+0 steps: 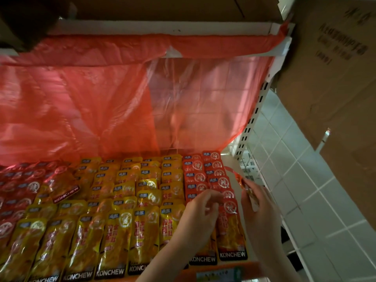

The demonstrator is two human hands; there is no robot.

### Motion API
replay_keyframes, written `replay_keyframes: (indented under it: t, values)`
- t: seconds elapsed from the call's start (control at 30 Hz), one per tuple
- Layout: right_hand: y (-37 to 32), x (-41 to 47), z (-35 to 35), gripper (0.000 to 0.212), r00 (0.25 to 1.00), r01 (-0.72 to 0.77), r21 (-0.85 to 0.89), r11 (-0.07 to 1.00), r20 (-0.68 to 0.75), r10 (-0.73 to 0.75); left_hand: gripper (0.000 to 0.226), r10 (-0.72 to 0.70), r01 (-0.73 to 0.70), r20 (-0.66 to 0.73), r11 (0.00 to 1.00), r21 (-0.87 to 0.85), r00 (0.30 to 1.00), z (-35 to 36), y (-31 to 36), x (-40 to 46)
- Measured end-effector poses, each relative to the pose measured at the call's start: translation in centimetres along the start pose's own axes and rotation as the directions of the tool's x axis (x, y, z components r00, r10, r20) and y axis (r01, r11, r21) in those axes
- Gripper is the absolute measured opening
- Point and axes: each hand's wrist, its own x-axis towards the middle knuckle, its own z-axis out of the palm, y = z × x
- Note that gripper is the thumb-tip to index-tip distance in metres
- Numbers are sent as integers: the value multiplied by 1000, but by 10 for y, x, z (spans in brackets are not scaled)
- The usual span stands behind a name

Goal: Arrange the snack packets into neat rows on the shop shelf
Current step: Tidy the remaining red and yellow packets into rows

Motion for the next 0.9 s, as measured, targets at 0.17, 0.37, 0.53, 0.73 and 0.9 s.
replay_keyframes:
  t: [0.17,0.37,0.53,0.73,0.9]
  values:
    - [-1,-3,3,35,999,32,-73,997,33,-30,23,96,-51,-156,961,273,983,-9,-20,0]
    - [7,-26,5,52,979,102,-156,982,193,-71,30,209,-85,-183,848,524,961,-20,-41,-6]
    - [4,-47,-2,71,958,222,-146,964,216,-188,36,218,-111,-97,774,624,971,-17,-48,-12]
    - [-8,-66,11,84,917,317,-184,930,308,-252,36,194,-100,-120,835,541,974,-23,-54,-8]
    - [-13,-74,21,89,903,328,-297,897,378,-205,33,141,-56,-134,864,500,981,-33,-56,-4]
